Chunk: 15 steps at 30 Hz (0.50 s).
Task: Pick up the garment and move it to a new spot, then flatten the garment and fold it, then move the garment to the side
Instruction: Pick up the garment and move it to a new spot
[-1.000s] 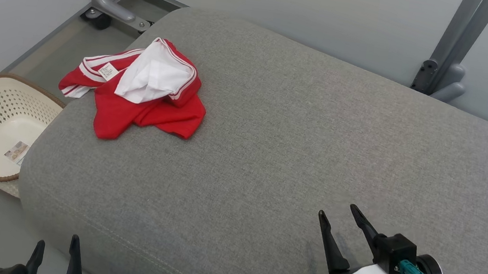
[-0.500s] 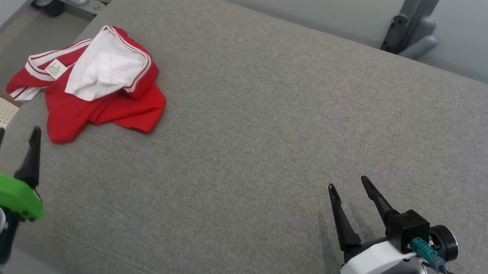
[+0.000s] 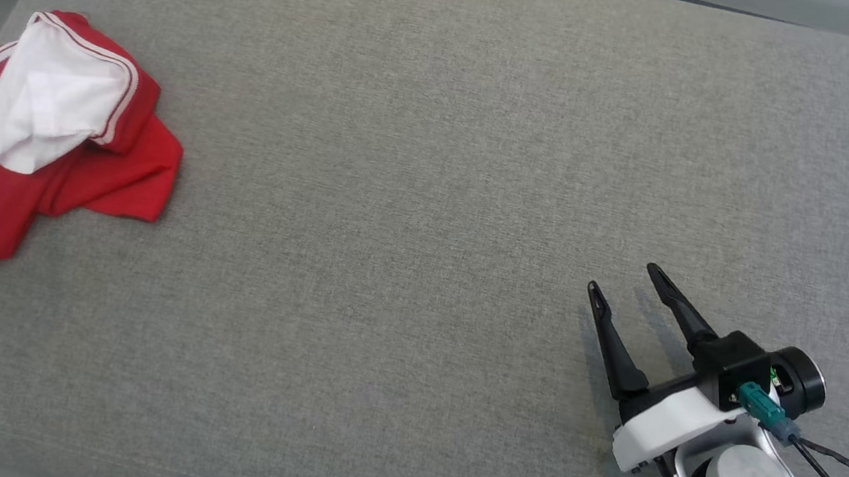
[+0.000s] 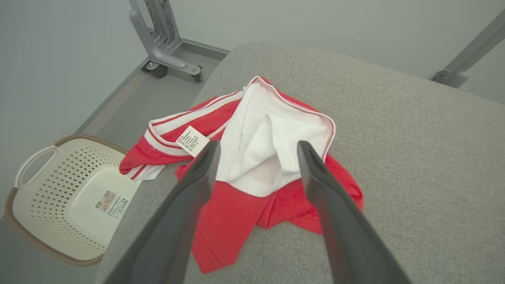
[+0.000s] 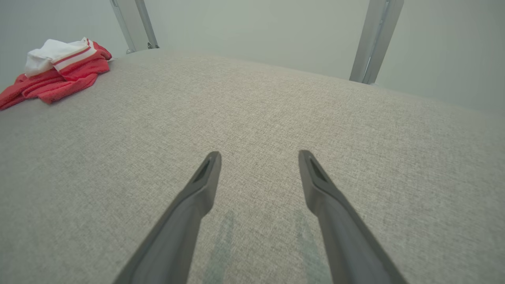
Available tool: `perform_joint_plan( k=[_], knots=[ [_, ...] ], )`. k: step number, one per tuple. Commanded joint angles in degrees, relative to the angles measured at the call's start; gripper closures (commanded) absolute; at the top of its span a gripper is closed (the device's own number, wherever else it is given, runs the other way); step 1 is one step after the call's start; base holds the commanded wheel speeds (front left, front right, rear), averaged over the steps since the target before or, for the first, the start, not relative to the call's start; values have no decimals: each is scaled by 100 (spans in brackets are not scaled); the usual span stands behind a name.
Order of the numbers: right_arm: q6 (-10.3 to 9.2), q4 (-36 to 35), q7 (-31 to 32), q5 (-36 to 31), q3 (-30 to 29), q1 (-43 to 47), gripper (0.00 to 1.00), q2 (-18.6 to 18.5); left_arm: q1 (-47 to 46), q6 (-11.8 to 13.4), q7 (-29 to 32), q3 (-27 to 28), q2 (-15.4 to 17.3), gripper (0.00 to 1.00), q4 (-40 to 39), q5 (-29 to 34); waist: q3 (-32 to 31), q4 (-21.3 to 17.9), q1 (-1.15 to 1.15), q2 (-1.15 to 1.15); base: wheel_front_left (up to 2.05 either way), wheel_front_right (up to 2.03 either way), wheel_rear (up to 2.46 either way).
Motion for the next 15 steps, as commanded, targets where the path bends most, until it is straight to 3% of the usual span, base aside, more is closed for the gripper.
perform_joint_plan(
  k=[1,15],
  knots=[
    [-9,-69,-14,-25,-20,-97,0,-88,-142,12,191,-49,96,0,89,-223,359,-355,0,0,0,0,0],
    [-9,-460,-14,-32,-58,-344,0,-336,-666,11,1096,-287,271,0,1132,-793,1035,-826,0,0,0,0,0]
  ],
)
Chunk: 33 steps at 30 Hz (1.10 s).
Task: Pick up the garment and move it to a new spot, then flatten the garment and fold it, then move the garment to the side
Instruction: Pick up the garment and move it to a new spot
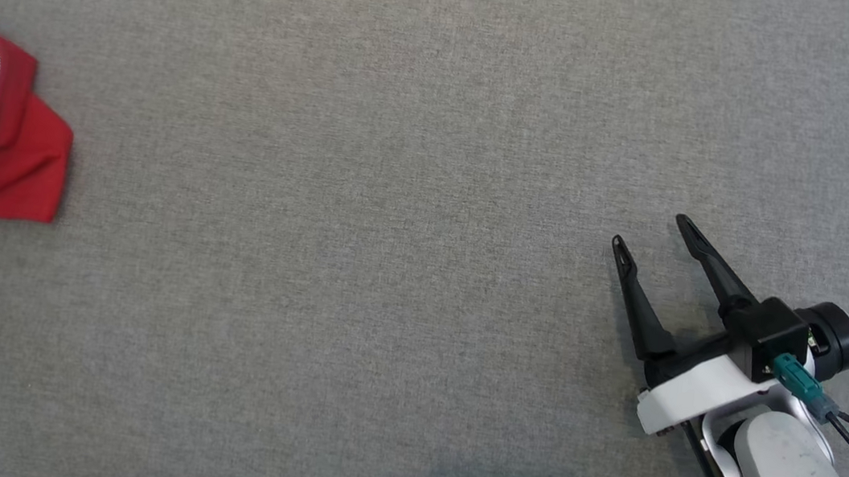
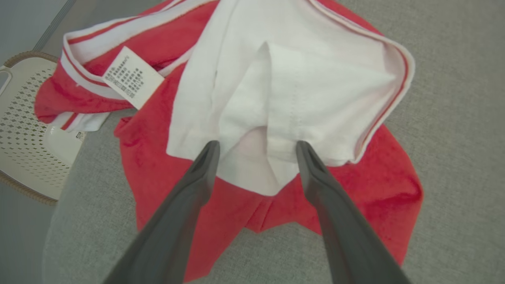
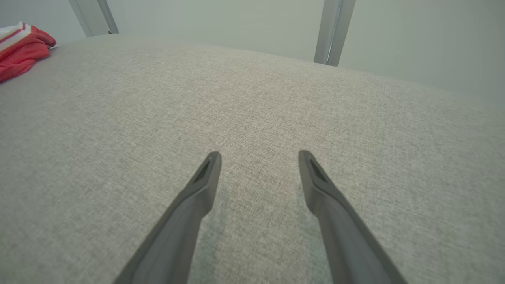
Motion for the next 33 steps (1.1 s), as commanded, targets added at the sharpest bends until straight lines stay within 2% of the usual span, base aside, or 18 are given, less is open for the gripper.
perform_joint_plan(
  k=[1,5,6,8,11,18,21,25,30,33],
  knots=[
    [-9,-41,-14,-26,-7,-83,0,-30,-141,11,-39,-5,27,0,67,-4,244,-222,-1,0,0,0,0],
    [-9,-86,-14,-44,-47,-131,0,-51,-306,32,-78,-16,-37,0,447,3,352,-341,-1,0,0,0,0],
    [-9,-92,-14,-46,-63,-139,0,-50,-331,32,-46,-27,-80,7,534,-3,371,-364,-1,0,0,0,0],
    [-9,-100,-14,-44,-95,-132,0,-53,-385,27,-70,-47,-134,99,674,-19,408,-397,-1,0,0,0,0],
    [-9,-89,-14,-32,-144,-95,0,-22,-390,22,-96,-83,-282,100,825,-49,412,-428,-1,0,0,0,0],
    [-9,-20,-14,40,-202,-15,0,138,-539,-1,-259,-245,-306,100,715,-15,219,-407,-1,0,0,0,0],
    [-9,33,-14,95,-170,-2,0,233,-582,-1,-303,-434,-205,100,273,-39,75,-386,-1,0,0,0,0],
    [-9,119,-14,159,-123,39,0,376,-558,1,-465,-1028,18,100,-570,200,-149,-376,-1,0,0,0,0],
    [-9,205,-14,221,-92,41,0,545,-591,7,-495,-1619,162,100,-1307,238,-367,-446,-1,0,0,0,0],
    [-9,227,-14,250,-70,28,0,653,-651,9,-543,-1867,135,100,-1615,169,-459,-576,-1,0,0,0,0]
  ],
)
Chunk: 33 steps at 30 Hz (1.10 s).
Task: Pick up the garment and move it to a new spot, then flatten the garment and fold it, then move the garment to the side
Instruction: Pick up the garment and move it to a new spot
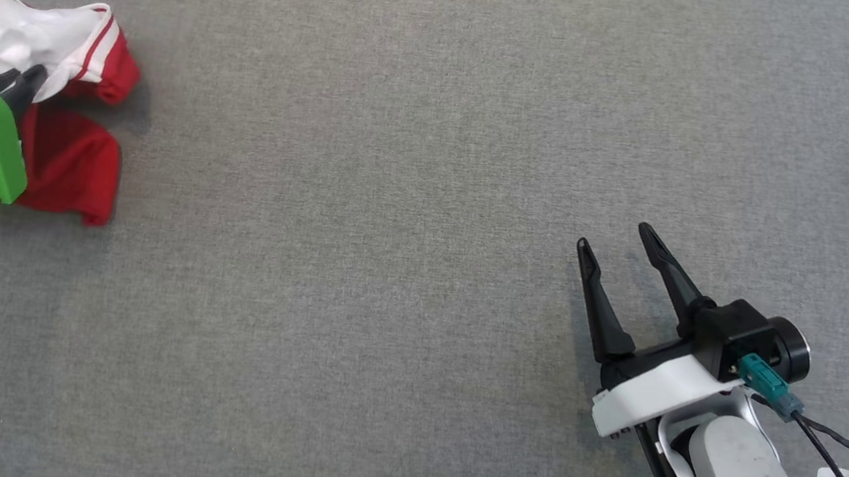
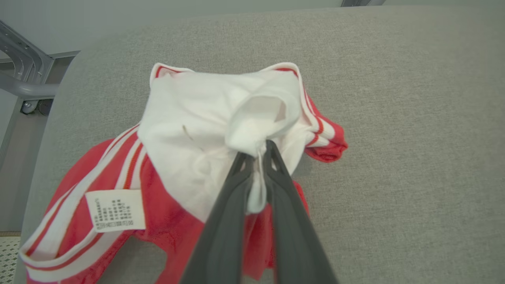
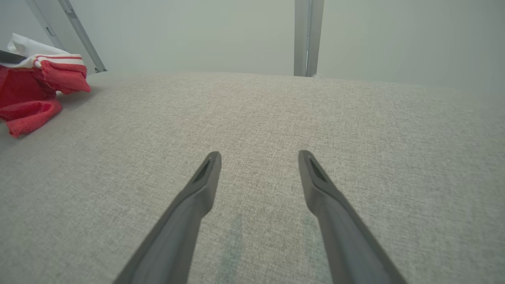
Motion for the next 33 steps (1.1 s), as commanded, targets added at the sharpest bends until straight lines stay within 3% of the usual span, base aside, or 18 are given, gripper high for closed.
perform_joint_plan(
  k=[1,6,14,20,25,30,33],
  knots=[
    [-9,19,-14,36,2,23,0,39,-134,6,-90,-67,-48,100,-137,-78,-123,-171,-1,0,0,0,0],
    [-9,50,-14,80,-34,93,0,154,-25,6,-277,-187,-302,100,-444,-443,-249,-420,-1,0,0,0,0],
    [-9,100,-14,115,-204,288,0,261,287,6,-862,-857,-1046,100,-859,-680,-516,-867,-1,0,0,0,0],
    [-9,145,-14,112,-174,248,0,308,-91,6,-1527,-1767,-1840,100,-680,-270,-561,-1204,-1,0,0,0,0],
    [-9,180,-14,149,-110,178,0,354,-510,6,-2067,-2872,-2401,100,-479,129,-563,-1567,-1,0,0,0,0],
    [-9,188,-14,160,-150,218,0,378,-339,8,-2082,-3246,-2546,100,-516,956,-564,-1752,-1,0,0,0,0],
    [-9,204,-14,151,-188,252,0,387,72,9,-1864,-3235,-2393,100,-607,1366,-630,-1748,-1,0,0,0,0]
  ],
)
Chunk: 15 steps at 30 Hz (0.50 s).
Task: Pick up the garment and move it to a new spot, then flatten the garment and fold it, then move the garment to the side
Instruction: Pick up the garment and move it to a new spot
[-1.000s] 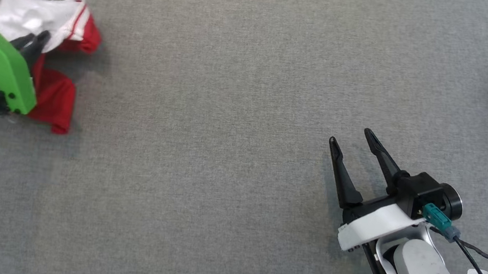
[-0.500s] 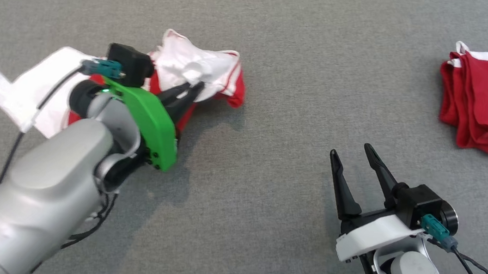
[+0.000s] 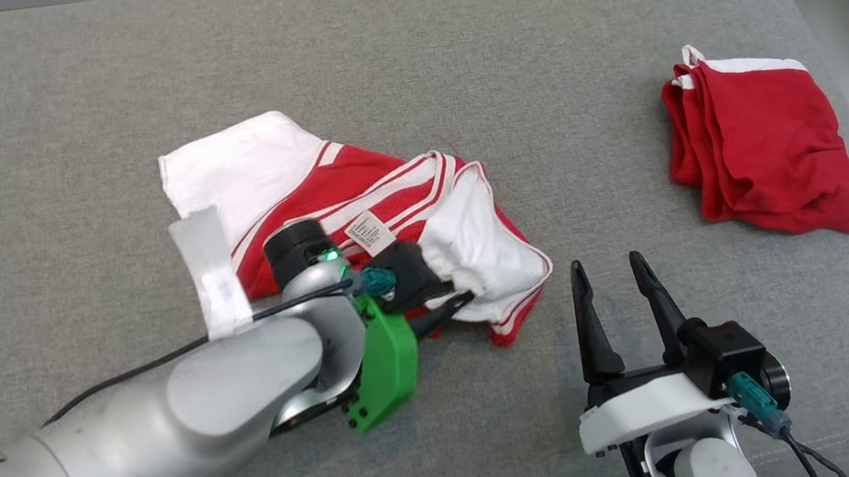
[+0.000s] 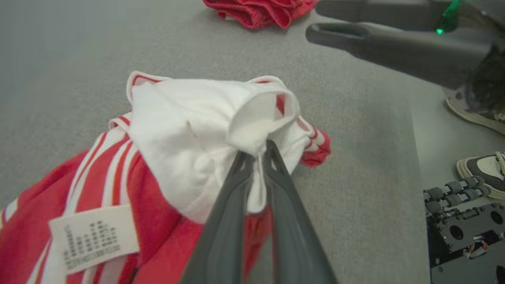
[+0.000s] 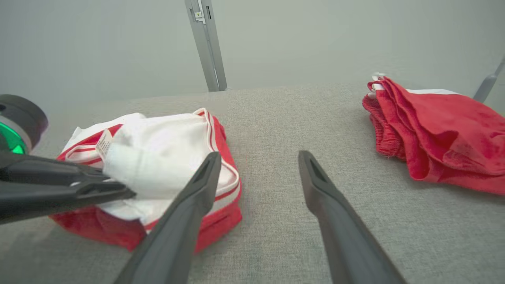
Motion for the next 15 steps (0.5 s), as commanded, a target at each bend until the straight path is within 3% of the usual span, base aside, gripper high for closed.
perform_joint_plan(
  k=[1,2,4,9,12,15],
  knots=[
    [-9,17,-14,2,-39,45,0,4,216,14,5,20,185,100,5,68,-101,11,0,0,0,0,0],
    [-9,16,-14,-10,-62,63,0,5,343,13,-12,18,213,100,6,46,-136,52,0,0,0,0,0],
    [-9,14,-14,-37,-117,128,0,6,600,13,-353,6,270,0,139,-199,-265,218,0,0,0,0,0],
    [-9,25,-14,-77,-147,204,0,4,801,13,-1099,30,237,0,622,-851,-530,474,0,0,0,0,0],
    [-9,32,-14,-82,-138,231,0,6,904,13,-1233,203,223,0,820,-1090,-642,546,0,0,0,0,0],
    [-9,38,-14,-113,-172,354,0,9,1100,13,-1298,833,231,0,982,-1254,-808,660,0,0,0,0,0]
  ],
)
